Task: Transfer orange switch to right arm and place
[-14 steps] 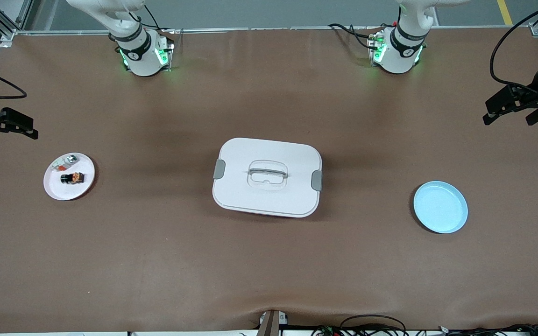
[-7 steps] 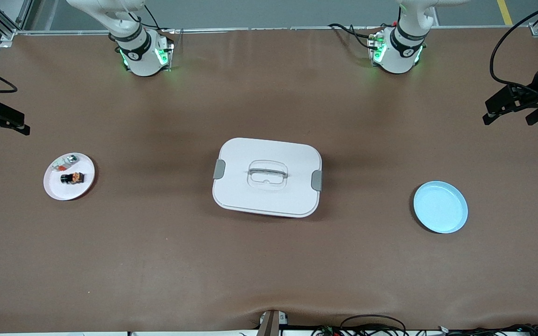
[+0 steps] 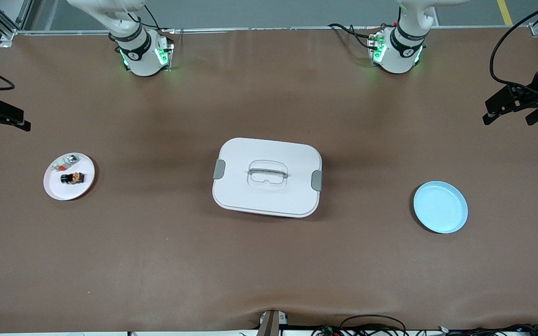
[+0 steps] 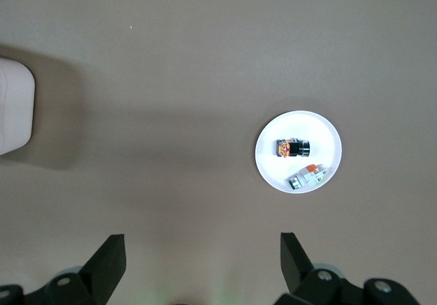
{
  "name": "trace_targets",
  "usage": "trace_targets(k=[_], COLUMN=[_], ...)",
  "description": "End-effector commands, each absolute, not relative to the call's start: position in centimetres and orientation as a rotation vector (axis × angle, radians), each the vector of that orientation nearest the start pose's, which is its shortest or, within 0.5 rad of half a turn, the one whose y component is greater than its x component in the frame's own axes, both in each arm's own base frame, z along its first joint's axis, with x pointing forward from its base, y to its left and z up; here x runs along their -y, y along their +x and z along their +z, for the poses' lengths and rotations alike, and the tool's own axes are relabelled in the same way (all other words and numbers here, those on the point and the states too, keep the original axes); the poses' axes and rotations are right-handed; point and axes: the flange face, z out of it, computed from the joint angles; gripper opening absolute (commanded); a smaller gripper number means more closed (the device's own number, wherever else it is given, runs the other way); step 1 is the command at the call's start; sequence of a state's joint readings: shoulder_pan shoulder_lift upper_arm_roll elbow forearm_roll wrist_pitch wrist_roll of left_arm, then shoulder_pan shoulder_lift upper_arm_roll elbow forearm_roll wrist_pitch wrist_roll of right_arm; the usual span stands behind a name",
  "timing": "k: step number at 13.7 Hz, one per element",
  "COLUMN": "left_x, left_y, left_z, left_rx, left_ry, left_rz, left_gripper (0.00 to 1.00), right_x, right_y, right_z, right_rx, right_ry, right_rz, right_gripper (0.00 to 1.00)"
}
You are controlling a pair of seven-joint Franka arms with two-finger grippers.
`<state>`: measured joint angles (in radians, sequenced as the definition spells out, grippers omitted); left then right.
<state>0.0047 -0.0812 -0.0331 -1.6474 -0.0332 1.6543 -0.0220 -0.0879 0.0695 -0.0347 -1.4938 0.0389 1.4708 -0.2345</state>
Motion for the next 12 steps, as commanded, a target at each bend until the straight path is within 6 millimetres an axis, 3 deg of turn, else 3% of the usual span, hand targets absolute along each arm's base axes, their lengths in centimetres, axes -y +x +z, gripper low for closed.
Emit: trace_targets(k=[1,8,12], left_x=[2.0,2.0,2.0], left_y=[53.6,53.6,53.5], left_z=[64.7,64.8,64.8], left_rx=[-0.006,-0.006,-0.006], left_ry=[-3.164,-3.166,-3.167], left_rz=[-0.135,-0.137,-0.140], left_gripper=[1.00,1.00,1.00], right_x=[6.2,5.3,3.3], right_y=[56.0,55.7,55.7], right_z=[62.0,62.6,62.8], right_rx=[0.157,0.181,0.154], right_ry=[-3.062,-3.063,-3.066], right_rz=[0.134,0.123,0.125], right_gripper=[1.00,1.00,1.00])
